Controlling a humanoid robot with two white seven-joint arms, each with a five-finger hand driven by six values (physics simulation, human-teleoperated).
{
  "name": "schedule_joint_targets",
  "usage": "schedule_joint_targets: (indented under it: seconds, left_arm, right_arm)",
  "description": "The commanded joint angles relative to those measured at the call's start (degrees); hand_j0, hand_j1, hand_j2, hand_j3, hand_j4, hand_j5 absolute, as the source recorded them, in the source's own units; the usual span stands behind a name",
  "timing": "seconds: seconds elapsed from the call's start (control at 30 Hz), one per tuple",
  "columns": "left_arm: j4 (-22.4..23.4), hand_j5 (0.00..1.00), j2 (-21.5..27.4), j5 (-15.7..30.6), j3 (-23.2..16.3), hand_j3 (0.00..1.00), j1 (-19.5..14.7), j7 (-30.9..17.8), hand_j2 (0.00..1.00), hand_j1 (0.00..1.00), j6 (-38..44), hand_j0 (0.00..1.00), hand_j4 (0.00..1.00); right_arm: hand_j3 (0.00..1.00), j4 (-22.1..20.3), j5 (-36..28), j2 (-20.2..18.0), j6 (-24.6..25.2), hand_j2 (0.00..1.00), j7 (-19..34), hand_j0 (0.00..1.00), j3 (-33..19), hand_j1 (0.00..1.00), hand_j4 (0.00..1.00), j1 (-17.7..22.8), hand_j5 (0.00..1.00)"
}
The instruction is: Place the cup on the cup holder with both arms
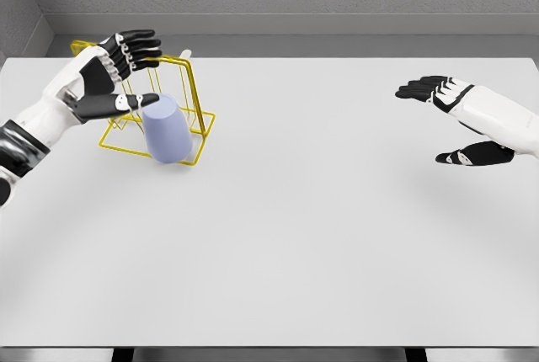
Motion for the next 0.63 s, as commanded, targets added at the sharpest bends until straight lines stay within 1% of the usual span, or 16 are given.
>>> schedule_joint_targets:
  seconds: [0.0, 0.07, 0.17, 0.23, 0.27, 0.33, 0.37, 0.47, 0.5, 0.53, 0.57, 0.6]
  left_arm:
    - [-0.1, 0.73, -0.1, 0.3, 0.0, 0.73, 0.0, 0.0, 0.73, 0.73, 0.0, 0.73, 0.73]
    - [-0.2, 0.73, 0.0, 0.3, 0.0, 0.73, 0.1, 0.0, 0.73, 0.73, -0.1, 0.73, 0.73]
    - [-1.8, 0.74, 0.7, 0.8, 0.0, 0.74, 0.3, 0.0, 0.74, 0.74, -0.6, 0.74, 0.74]
    - [-3.1, 0.8, 1.5, 1.3, 0.3, 0.8, 0.4, 0.0, 0.8, 0.8, -0.6, 0.8, 0.8]
    - [-3.7, 0.85, 2.5, 1.8, 0.4, 0.85, 0.4, 0.0, 0.85, 0.85, -0.6, 0.85, 0.85]
    - [-4.5, 0.87, 4.5, 3.5, 1.2, 0.87, 0.6, 0.0, 0.87, 0.87, -0.6, 0.87, 0.87]
    - [-4.6, 0.9, 5.2, 4.2, 2.0, 0.9, 0.7, 0.0, 0.9, 0.9, -0.6, 0.9, 0.9]
    - [-4.6, 0.94, 7.2, 4.9, 3.1, 0.94, 1.1, 0.0, 0.94, 0.94, -0.7, 0.94, 0.94]
    - [-4.6, 0.96, 7.7, 6.1, 4.1, 0.96, 1.8, 0.0, 0.96, 0.96, -0.9, 0.96, 0.96]
    - [-4.5, 1.0, 8.6, 6.4, 4.9, 1.0, 3.4, -0.1, 1.0, 1.0, -3.0, 1.0, 1.0]
    - [-4.4, 1.0, 9.0, 6.4, 5.3, 1.0, 4.7, -0.1, 1.0, 1.0, -5.4, 1.0, 1.0]
    - [-3.7, 1.0, 9.3, 6.3, 5.4, 1.0, 5.0, -0.1, 1.0, 1.0, -8.0, 1.0, 1.0]
  right_arm:
    - [1.0, 0.0, -0.4, -0.1, 0.2, 1.0, 0.0, 1.0, 0.0, 1.0, 1.0, 0.0, 1.0]
    - [1.0, 0.0, -0.4, -0.1, 0.2, 1.0, 0.0, 1.0, 0.0, 1.0, 1.0, 0.0, 1.0]
    - [1.0, 0.0, -0.4, -0.1, 0.2, 1.0, 0.0, 1.0, 0.0, 1.0, 1.0, 0.0, 1.0]
    - [1.0, 0.0, -0.4, -0.1, 0.2, 1.0, 0.0, 1.0, 0.0, 1.0, 1.0, 0.0, 1.0]
    - [1.0, -0.1, -0.4, -0.1, 0.2, 1.0, 0.0, 1.0, 0.0, 1.0, 1.0, 0.0, 1.0]
    - [1.0, -0.1, -0.4, -0.1, 0.2, 1.0, 0.0, 1.0, 0.0, 1.0, 1.0, 0.2, 1.0]
    - [1.0, -0.1, -0.4, -0.1, 0.2, 1.0, 0.0, 1.0, 0.0, 1.0, 1.0, 0.2, 1.0]
    - [1.0, -0.1, -0.4, -0.1, 0.2, 1.0, 0.0, 1.0, 0.0, 1.0, 1.0, 0.2, 1.0]
    - [1.0, -0.1, -0.4, -0.1, 0.2, 1.0, 0.0, 1.0, 0.0, 1.0, 1.0, 0.2, 1.0]
    - [1.0, -0.1, -0.4, -0.1, 0.2, 1.0, 0.0, 1.0, 0.0, 1.0, 1.0, 0.2, 1.0]
    - [1.0, 0.0, -0.4, -0.1, 0.2, 1.0, 0.0, 1.0, 0.0, 1.0, 1.0, 0.2, 1.0]
    - [1.0, 0.0, -0.4, -0.1, 0.2, 1.0, 0.0, 1.0, 0.0, 1.0, 1.0, 0.3, 1.0]
